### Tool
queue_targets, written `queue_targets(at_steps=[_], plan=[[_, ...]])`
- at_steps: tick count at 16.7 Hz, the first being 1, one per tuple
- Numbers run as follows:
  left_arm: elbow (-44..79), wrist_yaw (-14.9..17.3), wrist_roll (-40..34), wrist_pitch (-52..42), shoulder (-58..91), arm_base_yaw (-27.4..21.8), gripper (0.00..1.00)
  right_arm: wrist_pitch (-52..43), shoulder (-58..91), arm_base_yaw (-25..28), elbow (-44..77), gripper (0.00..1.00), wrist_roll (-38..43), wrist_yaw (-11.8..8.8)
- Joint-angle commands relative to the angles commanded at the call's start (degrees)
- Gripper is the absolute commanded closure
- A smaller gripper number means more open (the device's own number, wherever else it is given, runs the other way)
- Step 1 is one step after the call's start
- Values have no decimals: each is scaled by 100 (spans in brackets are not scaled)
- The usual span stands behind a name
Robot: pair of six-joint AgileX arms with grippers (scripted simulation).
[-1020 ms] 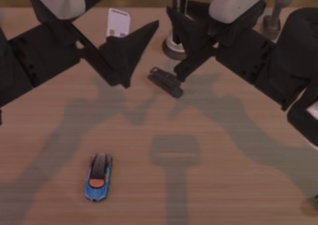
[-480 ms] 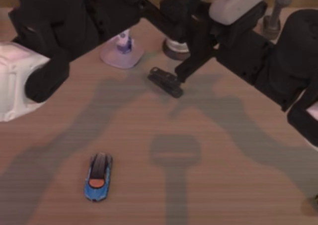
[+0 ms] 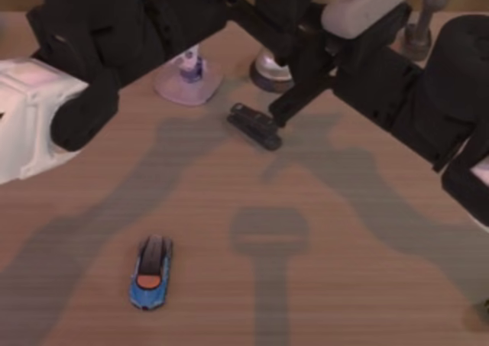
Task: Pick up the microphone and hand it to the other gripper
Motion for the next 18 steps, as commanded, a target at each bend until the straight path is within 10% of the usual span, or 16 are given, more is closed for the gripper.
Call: queue_targets(at_steps=[11, 18], plan=[[0, 0, 0, 0, 0, 0, 98, 0, 0, 0, 0, 100, 0, 0], [0, 0, 0, 0, 0, 0, 100, 0, 0, 0, 0, 100, 0, 0]])
